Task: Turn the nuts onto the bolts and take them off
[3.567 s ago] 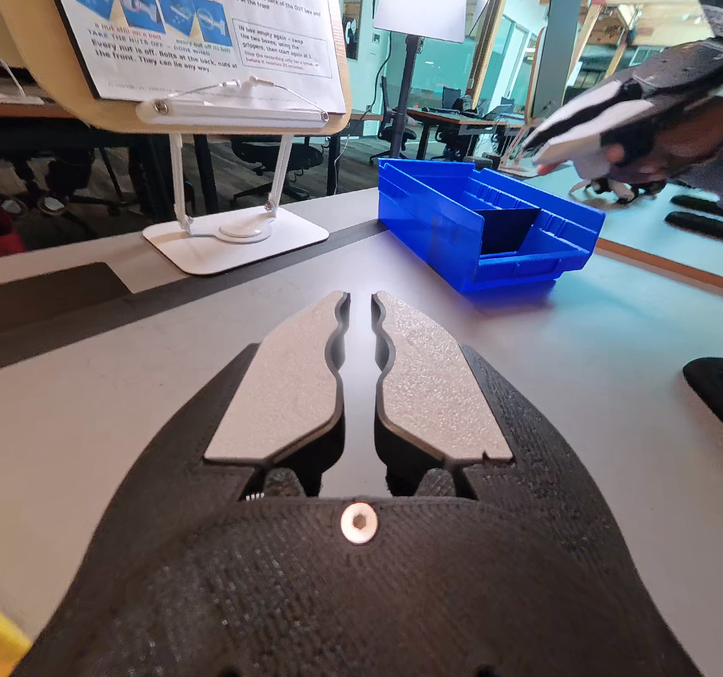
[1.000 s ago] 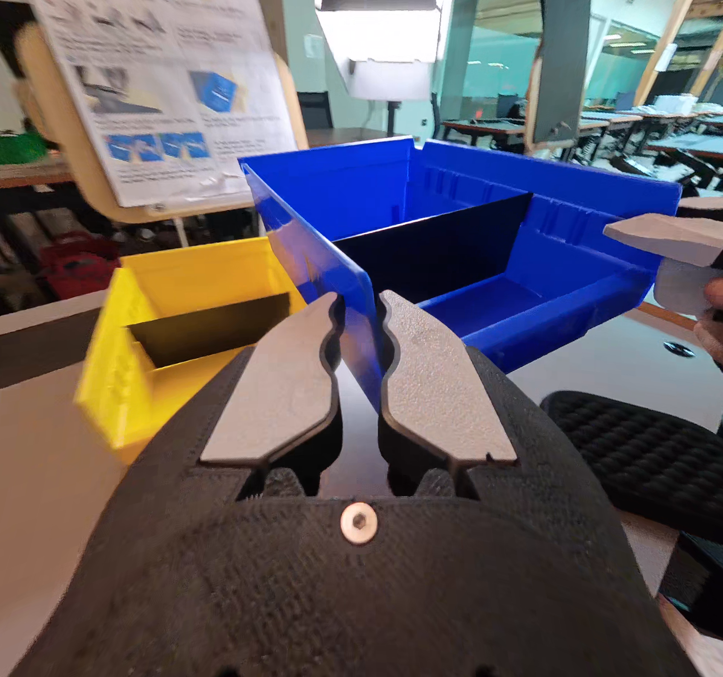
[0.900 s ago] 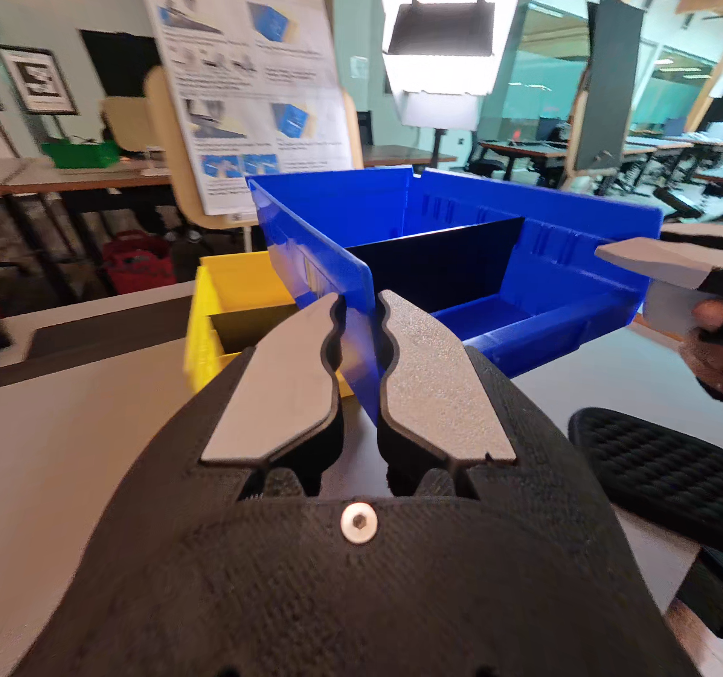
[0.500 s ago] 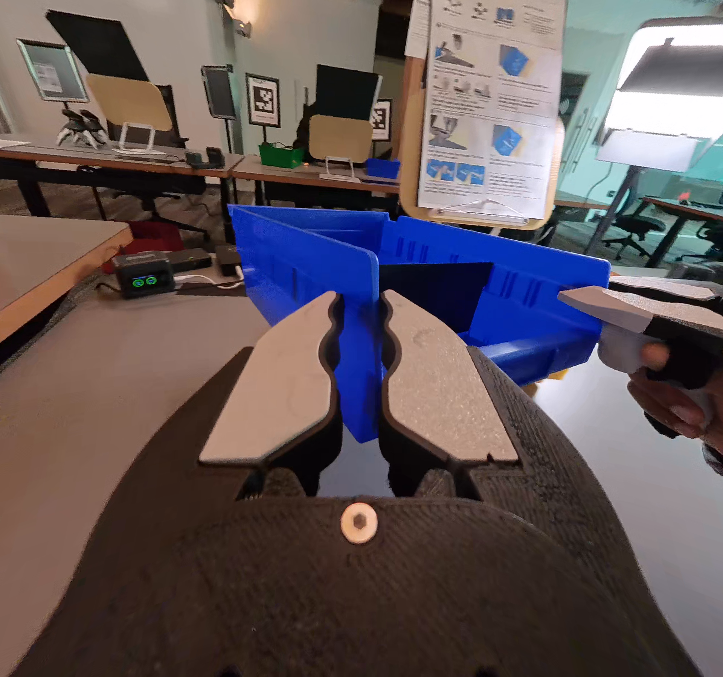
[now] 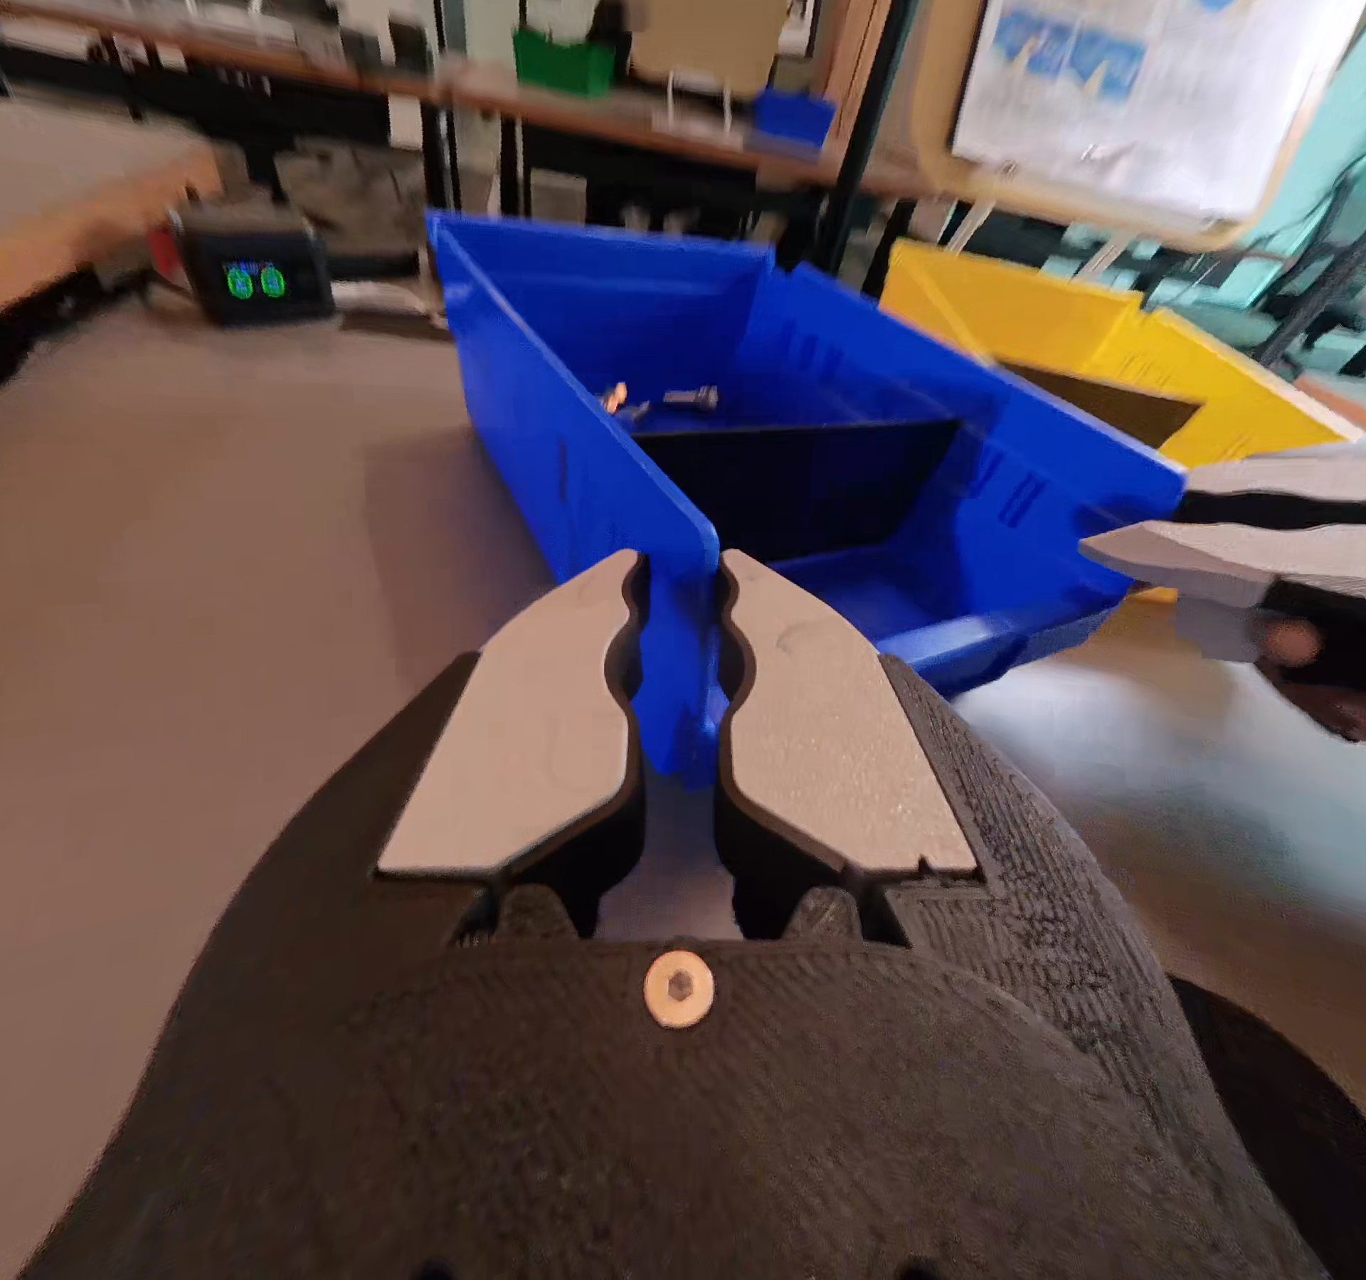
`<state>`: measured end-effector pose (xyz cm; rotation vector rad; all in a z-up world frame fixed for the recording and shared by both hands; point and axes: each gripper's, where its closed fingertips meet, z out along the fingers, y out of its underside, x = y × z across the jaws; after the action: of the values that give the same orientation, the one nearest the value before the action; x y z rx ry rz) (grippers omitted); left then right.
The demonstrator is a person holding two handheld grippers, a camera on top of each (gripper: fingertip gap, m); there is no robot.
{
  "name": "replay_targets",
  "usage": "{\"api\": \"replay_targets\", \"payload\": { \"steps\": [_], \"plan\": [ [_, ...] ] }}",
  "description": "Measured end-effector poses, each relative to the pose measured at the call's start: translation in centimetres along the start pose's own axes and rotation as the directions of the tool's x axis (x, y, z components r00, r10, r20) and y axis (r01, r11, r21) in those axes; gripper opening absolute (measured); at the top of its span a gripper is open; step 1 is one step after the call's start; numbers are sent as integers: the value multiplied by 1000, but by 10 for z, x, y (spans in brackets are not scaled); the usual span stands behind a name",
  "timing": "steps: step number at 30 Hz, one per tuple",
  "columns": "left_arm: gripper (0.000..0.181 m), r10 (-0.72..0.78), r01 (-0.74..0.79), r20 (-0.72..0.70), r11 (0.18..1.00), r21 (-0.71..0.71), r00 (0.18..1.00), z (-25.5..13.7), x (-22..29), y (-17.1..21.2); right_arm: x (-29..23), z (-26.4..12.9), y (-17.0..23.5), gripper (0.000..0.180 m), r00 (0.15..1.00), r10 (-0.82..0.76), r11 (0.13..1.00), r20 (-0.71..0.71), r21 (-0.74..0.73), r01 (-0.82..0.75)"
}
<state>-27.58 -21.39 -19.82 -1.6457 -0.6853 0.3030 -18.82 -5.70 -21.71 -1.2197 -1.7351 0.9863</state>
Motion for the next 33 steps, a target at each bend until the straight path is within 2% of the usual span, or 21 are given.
{"api": "replay_targets", "payload": {
  "steps": [1,2,4,6,8,10,13,15,16,17,19,21,27,33],
  "plan": [
    [16,3,-3,8,999,-49,1000,5,-3,8,-1,0,5,23,999,9,1000,39,-29,-8],
    [17,6,-6,1,997,-73,1000,8,-5,10,-2,-3,8,26,998,4,999,65,-47,-1],
    [25,24,-24,23,1000,-20,999,2,-7,-7,-3,-16,10,33,993,-42,995,108,-82,51],
    [27,152,-155,74,987,42,986,-12,-5,-36,5,-32,11,38,990,-69,991,126,-107,83],
    [27,313,-313,-2,949,44,950,-15,22,-53,17,-42,13,44,989,-61,984,132,-157,82],
    [32,437,-451,-166,891,-57,884,-5,57,-43,34,-41,24,50,988,-109,955,106,-266,134],
    [46,532,-650,-405,717,-253,744,22,89,4,61,-24,49,56,961,-269,851,56,-454,265],
    [54,579,-767,-509,546,-338,637,40,90,40,64,-13,75,53,960,-257,778,110,-566,273],
    [58,578,-798,-551,466,-382,602,46,88,56,66,-10,86,47,960,-255,748,119,-605,274],
    [56,583,-820,-577,404,-405,572,51,85,68,71,-9,92,36,955,-279,728,105,-625,281],
    [49,578,-848,-622,326,-418,528,58,83,83,74,-14,94,32,951,-295,728,97,-622,289],
    [35,542,-852,-658,330,-405,523,61,90,89,73,-28,99,32,951,-286,728,119,-618,297],
    [29,595,-877,-645,343,-337,480,71,94,87,81,-97,130,32,949,-301,731,94,-617,293],
    [28,598,-879,-644,345,-330,477,72,92,86,116,-183,173,32,948,-313,706,64,-652,277]
  ]
}}
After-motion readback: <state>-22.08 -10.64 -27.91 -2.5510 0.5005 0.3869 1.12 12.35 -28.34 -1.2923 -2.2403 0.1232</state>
